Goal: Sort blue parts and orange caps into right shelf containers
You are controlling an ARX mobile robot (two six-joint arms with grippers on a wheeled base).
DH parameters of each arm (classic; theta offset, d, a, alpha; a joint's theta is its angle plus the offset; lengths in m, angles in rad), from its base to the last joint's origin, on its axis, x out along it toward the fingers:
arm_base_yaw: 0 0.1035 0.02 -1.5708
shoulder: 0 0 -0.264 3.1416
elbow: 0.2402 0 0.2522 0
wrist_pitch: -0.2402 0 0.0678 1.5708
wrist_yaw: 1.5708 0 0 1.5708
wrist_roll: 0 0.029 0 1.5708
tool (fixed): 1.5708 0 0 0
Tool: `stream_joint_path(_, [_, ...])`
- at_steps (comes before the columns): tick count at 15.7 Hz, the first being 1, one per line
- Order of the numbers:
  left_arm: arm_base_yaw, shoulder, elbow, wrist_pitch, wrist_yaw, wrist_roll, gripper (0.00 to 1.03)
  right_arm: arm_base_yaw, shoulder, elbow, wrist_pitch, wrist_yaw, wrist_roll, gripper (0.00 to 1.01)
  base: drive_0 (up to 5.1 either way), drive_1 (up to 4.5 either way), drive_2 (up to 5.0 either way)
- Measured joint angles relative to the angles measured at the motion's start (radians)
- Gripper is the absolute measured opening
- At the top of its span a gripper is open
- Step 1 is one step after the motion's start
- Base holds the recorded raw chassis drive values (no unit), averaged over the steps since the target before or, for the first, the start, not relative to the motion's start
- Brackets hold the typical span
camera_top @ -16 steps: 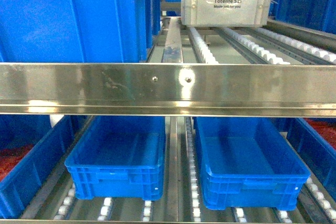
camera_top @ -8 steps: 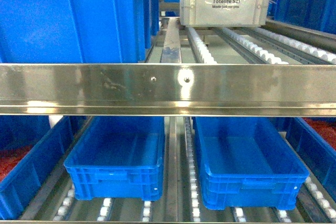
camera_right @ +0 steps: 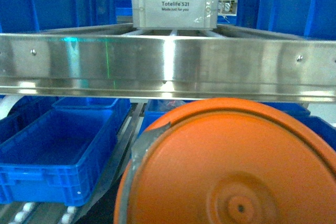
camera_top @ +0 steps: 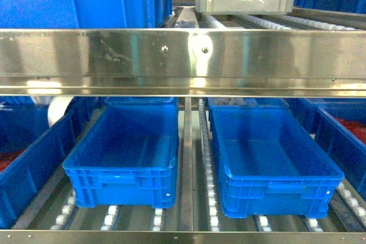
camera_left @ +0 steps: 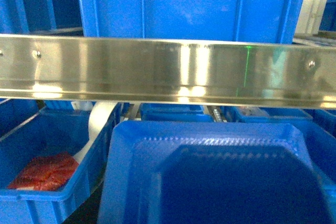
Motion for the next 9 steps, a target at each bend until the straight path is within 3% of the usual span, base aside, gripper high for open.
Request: stream_joint_path(9, [0.000,0.000,0.000,-0.003,0.001,0.000,0.42,0.000,0.000,0.000,-0.001,0.001,0.000,0.43,0.0,0.00,0.0])
